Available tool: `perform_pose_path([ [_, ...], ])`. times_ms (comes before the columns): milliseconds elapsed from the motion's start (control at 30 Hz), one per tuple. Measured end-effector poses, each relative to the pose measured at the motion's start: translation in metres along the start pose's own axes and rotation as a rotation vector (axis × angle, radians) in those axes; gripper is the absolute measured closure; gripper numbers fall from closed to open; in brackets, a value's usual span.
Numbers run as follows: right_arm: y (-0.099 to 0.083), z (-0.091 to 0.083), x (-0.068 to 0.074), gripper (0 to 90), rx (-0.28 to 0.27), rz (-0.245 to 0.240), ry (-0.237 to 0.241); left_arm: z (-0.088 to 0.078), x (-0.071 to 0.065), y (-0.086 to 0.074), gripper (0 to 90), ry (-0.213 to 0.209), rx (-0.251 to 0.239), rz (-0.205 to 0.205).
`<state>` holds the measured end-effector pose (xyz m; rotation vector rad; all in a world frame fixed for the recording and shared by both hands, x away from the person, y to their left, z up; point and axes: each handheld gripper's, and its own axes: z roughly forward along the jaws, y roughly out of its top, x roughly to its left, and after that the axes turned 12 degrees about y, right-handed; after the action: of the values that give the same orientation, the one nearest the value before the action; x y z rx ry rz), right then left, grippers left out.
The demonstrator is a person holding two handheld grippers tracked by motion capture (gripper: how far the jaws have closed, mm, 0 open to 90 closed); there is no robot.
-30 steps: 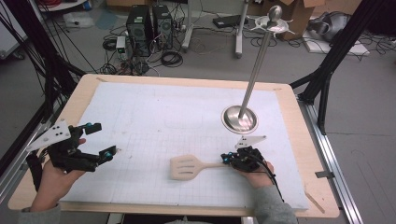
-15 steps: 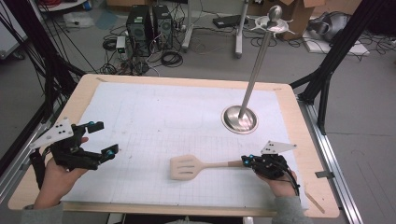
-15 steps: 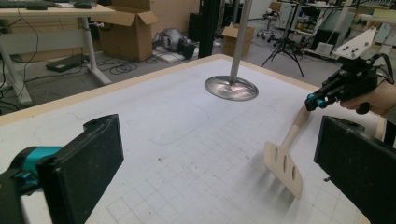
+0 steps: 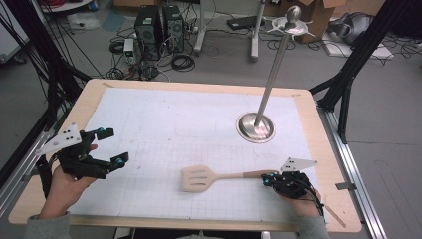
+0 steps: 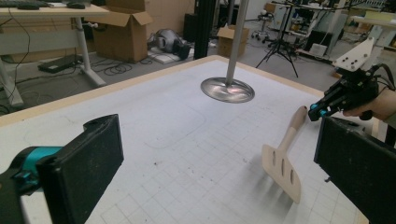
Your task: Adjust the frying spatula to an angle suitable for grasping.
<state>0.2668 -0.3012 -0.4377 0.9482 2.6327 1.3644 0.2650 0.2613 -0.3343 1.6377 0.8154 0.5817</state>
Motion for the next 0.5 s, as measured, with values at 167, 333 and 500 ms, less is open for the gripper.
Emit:
perform_pose_path([
  [167, -0.0069, -0.0005, -0.0037, 90.0, 0.003, 0.025, -0.02, 0.002, -0.0005, 0.0007, 1.8, -0.003, -0.004, -0.004],
  [333, -0.0098, 0.0002, -0.0065, 90.0, 0.011, 0.04, -0.039, 0.0026, 0.0001, 0.0005, 1.8, -0.003, -0.002, -0.001],
  [500, -0.0081, 0.0024, -0.0079, 90.0, 0.01, 0.032, -0.049, 0.0019, 0.0, -0.0001, 1.8, -0.001, 0.0, -0.002],
])
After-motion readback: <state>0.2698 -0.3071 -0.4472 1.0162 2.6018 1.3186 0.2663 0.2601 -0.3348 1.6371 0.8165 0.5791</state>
